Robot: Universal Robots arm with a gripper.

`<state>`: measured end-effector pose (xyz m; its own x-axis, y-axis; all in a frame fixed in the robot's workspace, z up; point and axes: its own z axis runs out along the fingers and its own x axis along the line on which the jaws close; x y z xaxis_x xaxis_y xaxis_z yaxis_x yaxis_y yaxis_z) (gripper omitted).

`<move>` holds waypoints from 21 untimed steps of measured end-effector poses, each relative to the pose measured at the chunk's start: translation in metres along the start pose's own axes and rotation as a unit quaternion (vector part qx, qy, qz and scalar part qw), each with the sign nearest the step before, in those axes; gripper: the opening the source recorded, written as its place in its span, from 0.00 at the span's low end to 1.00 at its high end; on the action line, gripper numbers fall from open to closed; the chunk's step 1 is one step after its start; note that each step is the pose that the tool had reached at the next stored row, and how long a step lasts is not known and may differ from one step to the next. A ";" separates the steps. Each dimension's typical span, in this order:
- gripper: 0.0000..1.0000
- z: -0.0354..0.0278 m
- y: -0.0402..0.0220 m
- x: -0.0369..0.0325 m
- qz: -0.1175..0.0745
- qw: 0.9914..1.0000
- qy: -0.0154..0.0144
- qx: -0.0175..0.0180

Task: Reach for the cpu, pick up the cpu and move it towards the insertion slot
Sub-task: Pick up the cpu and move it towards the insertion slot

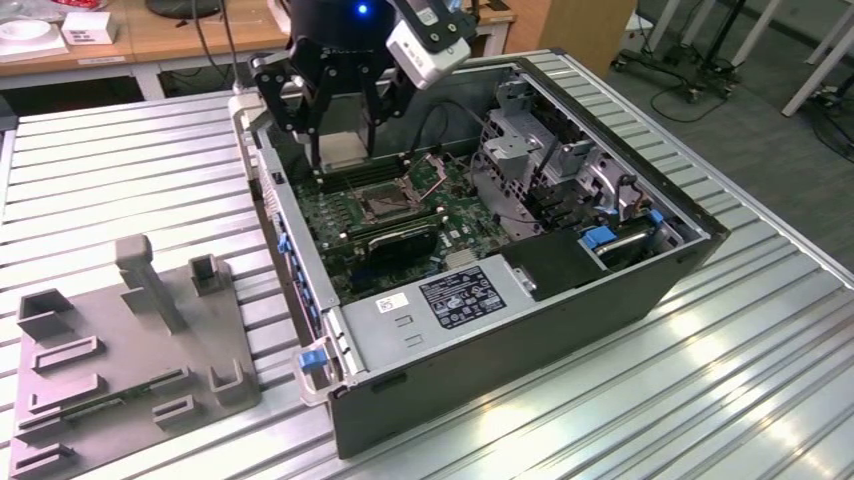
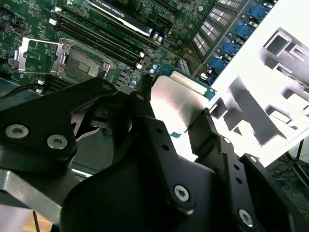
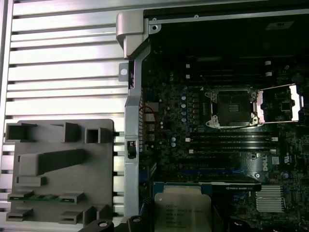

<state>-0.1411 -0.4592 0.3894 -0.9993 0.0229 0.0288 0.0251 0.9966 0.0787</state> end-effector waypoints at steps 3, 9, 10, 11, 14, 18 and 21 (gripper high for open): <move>0.54 0.0000 0.0000 -0.0012 0.000 1.000 0.000 0.000; 0.54 0.0000 0.0000 -0.0013 0.000 1.000 0.000 0.000; 0.54 0.0000 0.0000 -0.0014 0.000 1.000 0.000 0.000; 0.54 0.0000 0.0000 -0.0014 0.000 1.000 0.000 0.000; 0.54 0.0000 0.0001 -0.0025 0.000 1.000 0.000 0.000; 0.54 -0.0002 0.0003 -0.0091 0.000 1.000 0.000 0.000; 0.54 -0.0004 0.0004 -0.0146 0.000 1.000 0.000 0.000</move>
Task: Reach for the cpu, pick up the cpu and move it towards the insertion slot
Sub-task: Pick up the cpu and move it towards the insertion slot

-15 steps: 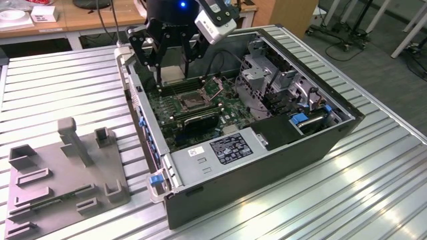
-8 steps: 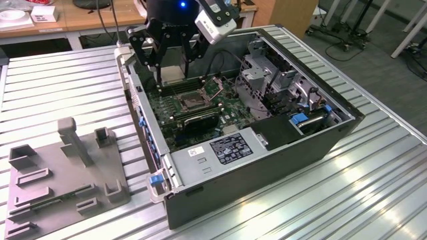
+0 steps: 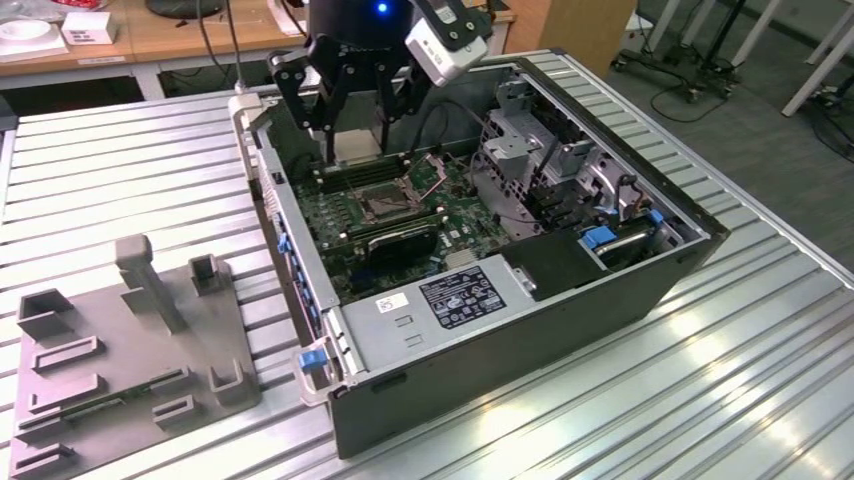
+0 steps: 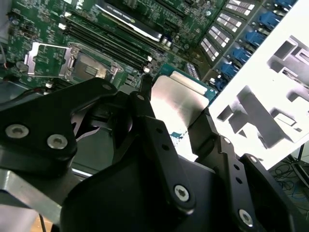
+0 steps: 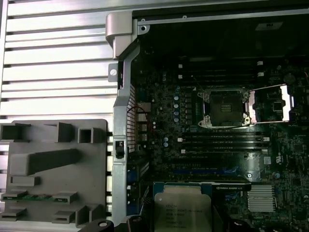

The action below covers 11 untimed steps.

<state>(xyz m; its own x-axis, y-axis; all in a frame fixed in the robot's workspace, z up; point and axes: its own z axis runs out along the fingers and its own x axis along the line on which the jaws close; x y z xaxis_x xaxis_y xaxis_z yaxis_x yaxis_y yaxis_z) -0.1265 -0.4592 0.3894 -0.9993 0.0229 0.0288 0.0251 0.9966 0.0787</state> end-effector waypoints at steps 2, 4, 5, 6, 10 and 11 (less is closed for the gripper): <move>0.54 -0.0001 0.0001 -0.0034 0.000 1.000 0.000 0.000; 0.54 -0.0002 0.0001 -0.0063 0.000 1.000 0.000 0.000; 0.54 -0.0002 0.0002 -0.0077 0.000 1.000 0.000 0.000; 0.54 -0.0002 0.0002 -0.0091 0.000 1.000 0.000 0.000; 0.54 -0.0004 0.0004 -0.0147 0.000 1.000 0.000 0.000; 0.54 -0.0004 0.0004 -0.0159 0.000 1.000 0.000 0.000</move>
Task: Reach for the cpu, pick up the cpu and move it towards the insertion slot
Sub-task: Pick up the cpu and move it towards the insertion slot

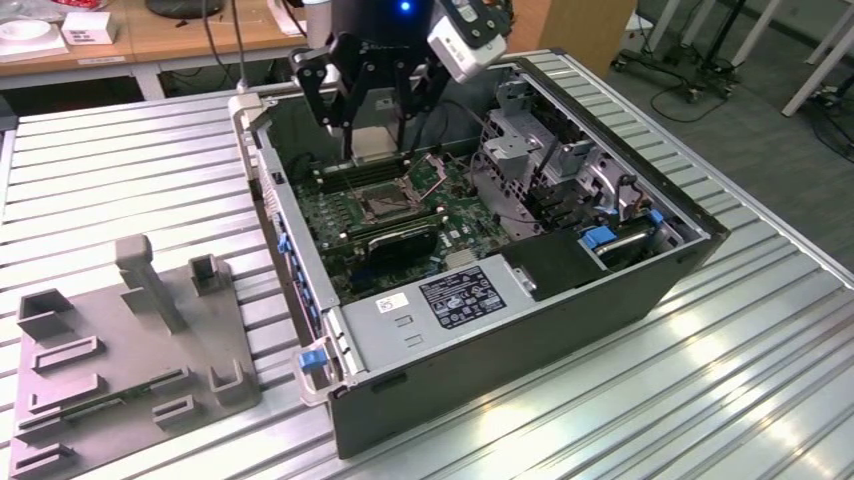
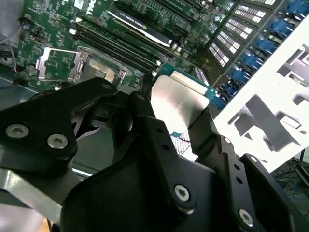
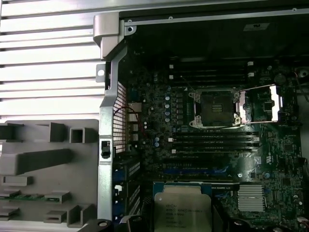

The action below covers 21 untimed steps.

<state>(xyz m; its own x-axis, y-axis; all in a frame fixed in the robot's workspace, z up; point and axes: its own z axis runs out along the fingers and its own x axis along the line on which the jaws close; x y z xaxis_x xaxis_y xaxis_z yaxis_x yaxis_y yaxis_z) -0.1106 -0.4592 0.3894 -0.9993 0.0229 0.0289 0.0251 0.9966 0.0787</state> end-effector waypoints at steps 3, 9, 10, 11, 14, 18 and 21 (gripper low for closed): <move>0.54 0.0000 0.0001 -0.0031 0.000 1.000 0.000 0.000; 0.54 -0.0001 0.0001 -0.0049 0.000 1.000 0.000 0.000; 0.54 -0.0001 0.0001 -0.0050 0.000 1.000 0.000 0.000; 0.54 -0.0001 0.0001 -0.0050 0.000 1.000 0.000 0.000; 0.54 -0.0001 0.0001 -0.0050 0.000 1.000 0.000 0.000; 0.54 0.0004 0.0034 -0.0050 0.000 1.000 0.000 0.000; 0.54 0.0011 0.0086 -0.0049 0.000 1.000 0.000 0.000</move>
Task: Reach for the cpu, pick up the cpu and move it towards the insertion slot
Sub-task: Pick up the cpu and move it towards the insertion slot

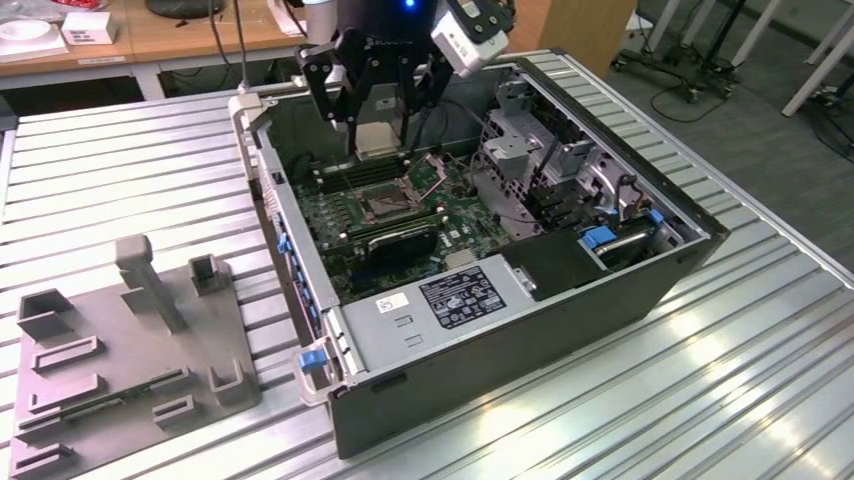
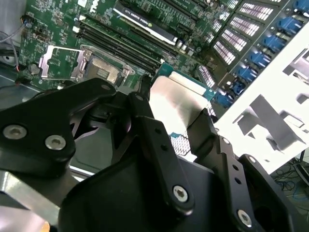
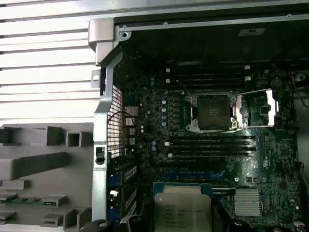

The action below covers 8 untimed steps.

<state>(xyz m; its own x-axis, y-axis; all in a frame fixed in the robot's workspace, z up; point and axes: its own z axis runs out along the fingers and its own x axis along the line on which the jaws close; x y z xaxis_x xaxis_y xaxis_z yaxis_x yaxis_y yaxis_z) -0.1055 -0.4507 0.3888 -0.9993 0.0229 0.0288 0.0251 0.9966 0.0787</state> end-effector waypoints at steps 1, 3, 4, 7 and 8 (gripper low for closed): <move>0.54 0.0003 0.0017 0.0001 0.000 1.000 0.000 0.000; 0.54 0.0005 0.0036 -0.0004 0.000 1.000 0.000 0.000; 0.54 0.0007 0.0042 -0.0011 0.000 1.000 0.000 0.000; 0.54 0.0010 0.0063 -0.0056 0.000 1.000 0.000 0.000; 0.54 0.0012 0.0071 -0.0075 0.000 1.000 0.000 0.000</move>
<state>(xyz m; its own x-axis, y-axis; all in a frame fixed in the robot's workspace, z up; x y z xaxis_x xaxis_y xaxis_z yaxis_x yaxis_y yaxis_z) -0.0978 -0.4437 0.3880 -0.9993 0.0229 0.0288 0.0251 0.9966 0.0788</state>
